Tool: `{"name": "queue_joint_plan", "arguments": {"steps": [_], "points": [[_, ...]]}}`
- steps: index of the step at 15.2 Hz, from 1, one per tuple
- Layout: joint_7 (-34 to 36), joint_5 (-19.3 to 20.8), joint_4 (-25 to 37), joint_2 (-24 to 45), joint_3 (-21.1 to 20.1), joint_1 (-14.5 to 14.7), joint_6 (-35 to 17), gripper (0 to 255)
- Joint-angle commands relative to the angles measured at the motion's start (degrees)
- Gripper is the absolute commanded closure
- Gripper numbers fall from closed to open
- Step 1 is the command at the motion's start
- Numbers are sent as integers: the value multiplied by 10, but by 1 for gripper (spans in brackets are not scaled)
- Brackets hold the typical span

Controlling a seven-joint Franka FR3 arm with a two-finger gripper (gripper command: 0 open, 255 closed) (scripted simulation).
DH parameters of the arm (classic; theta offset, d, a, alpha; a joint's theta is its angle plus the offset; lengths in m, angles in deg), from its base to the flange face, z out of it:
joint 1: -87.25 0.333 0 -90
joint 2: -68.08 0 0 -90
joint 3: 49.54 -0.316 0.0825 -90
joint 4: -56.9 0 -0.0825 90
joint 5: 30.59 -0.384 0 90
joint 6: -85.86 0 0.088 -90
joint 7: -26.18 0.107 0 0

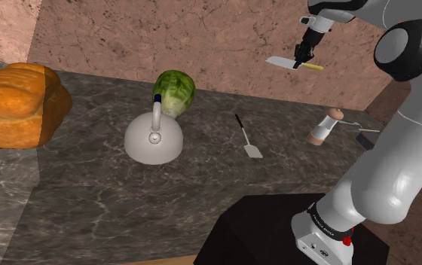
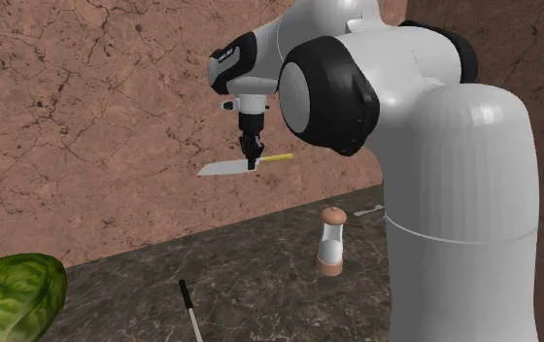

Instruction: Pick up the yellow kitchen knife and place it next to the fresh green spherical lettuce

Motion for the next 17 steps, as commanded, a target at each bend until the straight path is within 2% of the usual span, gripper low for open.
{"name": "queue_joint_plan", "arguments": {"steps": [1, 4, 8, 12, 17], "points": [[40, 37, -39, -44, -4, 37, -12, 255], [108, 92, -93, -109, -24, 78, -25, 255], [194, 147, -152, -180, -69, 108, -32, 255], [269, 179, -197, -230, -118, 125, -33, 255], [353, 196, -239, -271, -176, 144, -31, 255]]}}
